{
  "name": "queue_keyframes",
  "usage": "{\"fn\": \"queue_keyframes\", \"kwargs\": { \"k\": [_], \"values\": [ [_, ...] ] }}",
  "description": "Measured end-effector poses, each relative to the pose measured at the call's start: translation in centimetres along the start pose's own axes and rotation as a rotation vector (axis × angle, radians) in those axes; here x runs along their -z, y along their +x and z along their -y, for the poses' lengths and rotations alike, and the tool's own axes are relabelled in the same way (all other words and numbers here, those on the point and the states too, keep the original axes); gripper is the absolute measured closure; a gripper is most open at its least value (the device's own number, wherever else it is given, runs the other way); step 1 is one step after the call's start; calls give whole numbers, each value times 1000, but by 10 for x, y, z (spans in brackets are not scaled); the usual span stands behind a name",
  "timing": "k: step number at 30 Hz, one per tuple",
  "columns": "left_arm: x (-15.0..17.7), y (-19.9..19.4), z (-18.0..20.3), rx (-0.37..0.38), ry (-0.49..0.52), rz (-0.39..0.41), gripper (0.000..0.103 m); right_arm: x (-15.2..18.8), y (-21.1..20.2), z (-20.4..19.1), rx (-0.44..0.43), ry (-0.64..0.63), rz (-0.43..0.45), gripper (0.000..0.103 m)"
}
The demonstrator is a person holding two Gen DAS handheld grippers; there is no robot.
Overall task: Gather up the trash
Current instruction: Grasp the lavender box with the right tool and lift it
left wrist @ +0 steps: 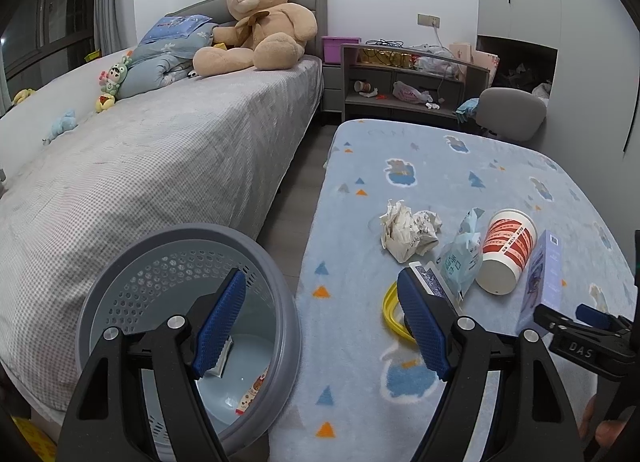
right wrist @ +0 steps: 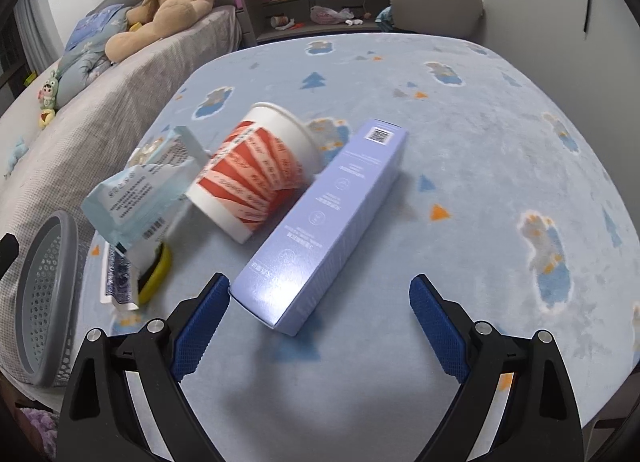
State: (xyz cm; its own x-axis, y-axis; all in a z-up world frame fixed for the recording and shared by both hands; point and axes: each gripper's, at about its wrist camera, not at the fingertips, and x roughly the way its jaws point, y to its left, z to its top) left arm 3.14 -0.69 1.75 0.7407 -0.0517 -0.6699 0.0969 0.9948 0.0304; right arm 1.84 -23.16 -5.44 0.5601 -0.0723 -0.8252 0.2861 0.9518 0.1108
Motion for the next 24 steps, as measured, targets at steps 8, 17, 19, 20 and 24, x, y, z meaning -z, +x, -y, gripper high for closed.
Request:
{"fn": "queue_keyframes", "kwargs": {
  "k": [8,17,19,20,24],
  "values": [
    [2,3,6,2,16,-11,28,1,-7,33,52,27,11,14],
    [6,7,13,10,35,-29,28,1,-11,50,28,50,13,14],
    [6,10,15,21,39,-39,28,-2,-12,48,15,46,24,14],
    [7,11,16,31,39,-45,28,-4,-10,47,1,45,27,14],
    [8,16,20,60,42,-68,28,-13,-1,46,-2,50,33,14]
  ]
}}
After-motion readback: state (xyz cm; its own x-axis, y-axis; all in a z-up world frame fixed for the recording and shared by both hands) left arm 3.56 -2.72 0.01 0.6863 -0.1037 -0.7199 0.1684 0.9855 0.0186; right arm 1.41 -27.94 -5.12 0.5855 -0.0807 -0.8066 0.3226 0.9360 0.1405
